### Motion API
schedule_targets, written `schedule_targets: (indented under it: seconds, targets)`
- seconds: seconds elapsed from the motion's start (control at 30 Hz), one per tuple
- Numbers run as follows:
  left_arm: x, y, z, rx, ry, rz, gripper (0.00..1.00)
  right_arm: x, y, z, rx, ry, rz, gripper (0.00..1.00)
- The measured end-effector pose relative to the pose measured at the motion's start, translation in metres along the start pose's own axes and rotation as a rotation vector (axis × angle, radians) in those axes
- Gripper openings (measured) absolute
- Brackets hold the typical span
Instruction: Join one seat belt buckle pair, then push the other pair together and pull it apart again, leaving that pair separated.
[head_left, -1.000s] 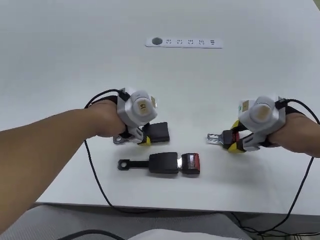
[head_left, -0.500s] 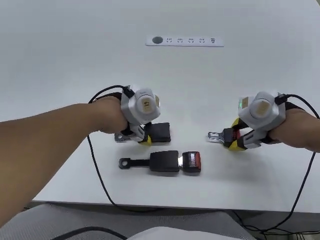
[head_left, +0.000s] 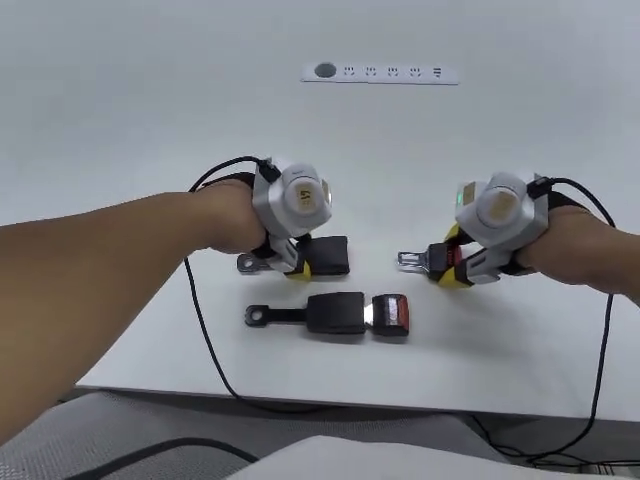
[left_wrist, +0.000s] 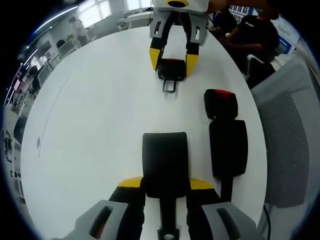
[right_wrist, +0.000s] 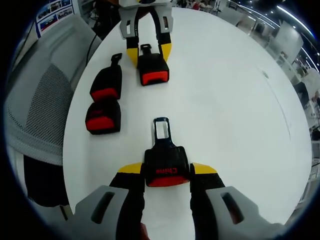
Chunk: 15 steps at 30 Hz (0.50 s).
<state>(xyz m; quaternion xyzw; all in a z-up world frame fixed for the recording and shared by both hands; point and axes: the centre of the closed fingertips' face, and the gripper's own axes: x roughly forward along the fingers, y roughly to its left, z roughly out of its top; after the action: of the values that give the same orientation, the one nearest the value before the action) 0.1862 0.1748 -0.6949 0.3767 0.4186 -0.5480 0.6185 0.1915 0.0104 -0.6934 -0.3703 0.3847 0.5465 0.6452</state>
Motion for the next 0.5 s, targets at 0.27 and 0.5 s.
schedule_targets:
  seconds: [0.27,0.5]
  targets:
    - [0.0,0.0,0.0,0.005,0.0,-0.006,0.32,0.013,-0.002,0.025,-0.002,-0.022,0.011,0.34]
    - [0.0,0.0,0.0,0.007,0.005,-0.006,0.32,0.021,0.0,0.046,-0.02,-0.042,0.021,0.34]
